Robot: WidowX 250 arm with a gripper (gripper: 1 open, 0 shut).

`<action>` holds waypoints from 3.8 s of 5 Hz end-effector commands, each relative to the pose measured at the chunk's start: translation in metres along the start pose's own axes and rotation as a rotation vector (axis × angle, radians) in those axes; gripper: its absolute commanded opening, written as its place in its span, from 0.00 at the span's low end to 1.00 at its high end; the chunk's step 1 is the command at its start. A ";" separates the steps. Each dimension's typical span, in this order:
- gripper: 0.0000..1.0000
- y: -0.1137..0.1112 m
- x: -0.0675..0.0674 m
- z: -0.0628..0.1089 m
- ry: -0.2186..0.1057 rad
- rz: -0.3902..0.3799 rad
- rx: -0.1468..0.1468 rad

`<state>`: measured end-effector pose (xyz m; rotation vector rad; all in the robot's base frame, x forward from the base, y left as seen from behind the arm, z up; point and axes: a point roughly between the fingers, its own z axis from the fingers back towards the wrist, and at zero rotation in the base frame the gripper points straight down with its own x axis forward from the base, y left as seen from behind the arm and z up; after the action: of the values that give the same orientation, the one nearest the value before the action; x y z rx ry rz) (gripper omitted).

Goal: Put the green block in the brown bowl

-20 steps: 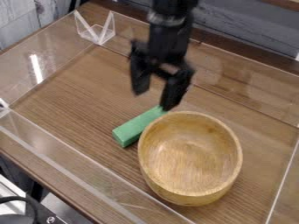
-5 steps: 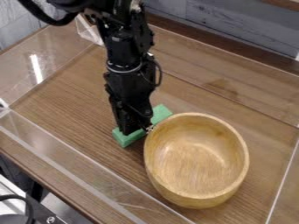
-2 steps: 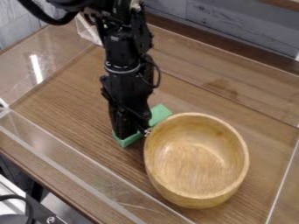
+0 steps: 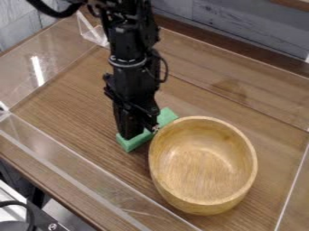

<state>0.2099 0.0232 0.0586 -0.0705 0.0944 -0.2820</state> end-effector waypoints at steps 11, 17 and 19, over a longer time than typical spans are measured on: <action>1.00 0.019 0.021 0.005 -0.120 -0.015 0.048; 0.00 0.004 0.008 0.000 -0.055 0.055 -0.030; 0.00 -0.003 0.006 0.013 -0.028 0.070 -0.052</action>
<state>0.2064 0.0193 0.0583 -0.1383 0.1360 -0.1978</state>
